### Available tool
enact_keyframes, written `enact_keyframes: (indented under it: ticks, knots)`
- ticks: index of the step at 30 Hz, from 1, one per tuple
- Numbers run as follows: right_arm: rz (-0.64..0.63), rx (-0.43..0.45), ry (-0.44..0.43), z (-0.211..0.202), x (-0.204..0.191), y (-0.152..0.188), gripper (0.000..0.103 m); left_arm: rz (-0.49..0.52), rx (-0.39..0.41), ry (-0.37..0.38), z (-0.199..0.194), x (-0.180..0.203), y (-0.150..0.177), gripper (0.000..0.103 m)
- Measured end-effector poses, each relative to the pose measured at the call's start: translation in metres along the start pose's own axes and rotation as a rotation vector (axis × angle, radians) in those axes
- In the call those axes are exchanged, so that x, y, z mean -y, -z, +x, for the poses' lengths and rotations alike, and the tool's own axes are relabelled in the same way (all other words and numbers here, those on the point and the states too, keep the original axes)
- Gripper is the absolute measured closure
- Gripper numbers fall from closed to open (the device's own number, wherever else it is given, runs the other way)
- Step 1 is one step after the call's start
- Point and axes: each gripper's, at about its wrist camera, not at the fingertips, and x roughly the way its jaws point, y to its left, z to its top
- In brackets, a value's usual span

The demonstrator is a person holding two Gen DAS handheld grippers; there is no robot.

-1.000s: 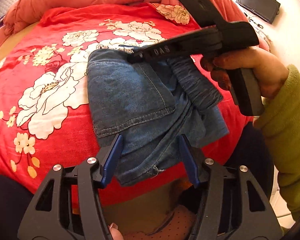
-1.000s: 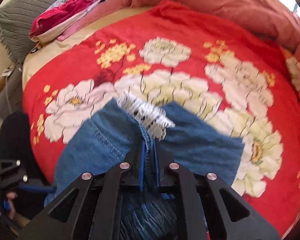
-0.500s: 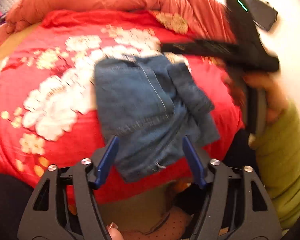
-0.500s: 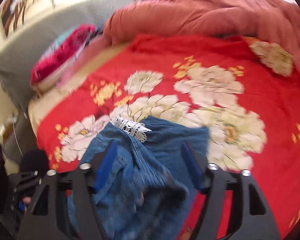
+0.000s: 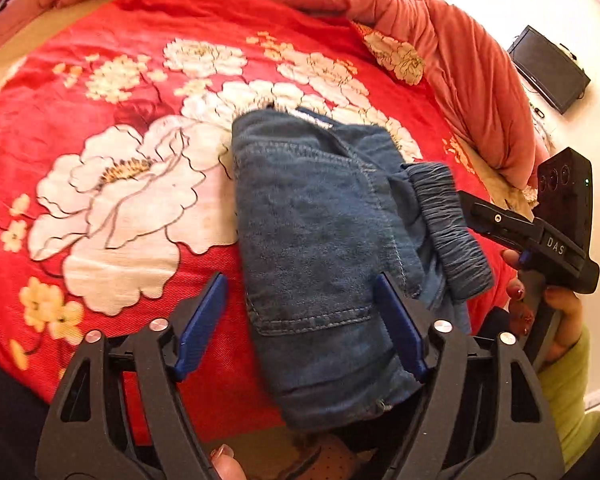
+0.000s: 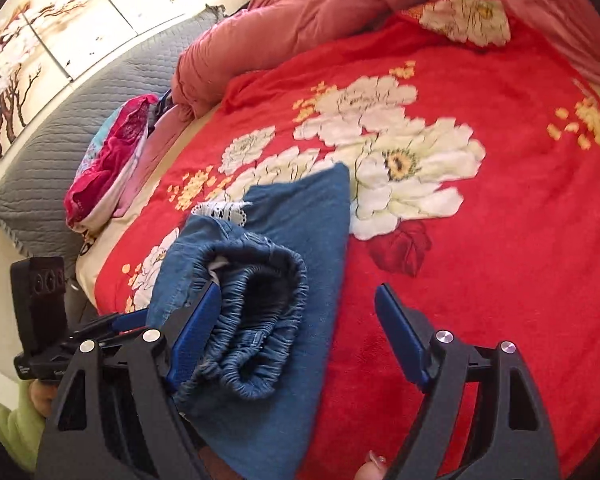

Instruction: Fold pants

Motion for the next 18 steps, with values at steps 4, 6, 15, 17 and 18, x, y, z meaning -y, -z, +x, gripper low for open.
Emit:
enact_keyframes:
  ticks: [4, 6, 15, 17, 18]
  knots:
    - [-0.018, -0.041, -0.056, 0.015, 0.001, -0.002, 0.025, 0.016, 0.011, 0.009, 0.007, 0.003, -0.004, 0.030]
    - [-0.012, -0.055, -0.084, 0.021, 0.003, -0.006, 0.025, 0.020, 0.013, 0.006, 0.011, 0.004, -0.005, 0.029]
    - [0.012, -0.082, -0.157, 0.034, 0.013, -0.006, 0.024, 0.016, 0.025, 0.001, 0.014, 0.007, -0.002, 0.028]
    - [0.004, -0.081, -0.163, 0.036, 0.012, -0.006, 0.035, 0.009, 0.029, 0.001, 0.017, 0.009, -0.002, 0.028]
    - [-0.002, -0.075, -0.175, 0.036, 0.011, -0.005, 0.044, 0.013, 0.034, -0.007, 0.018, 0.011, -0.001, 0.028]
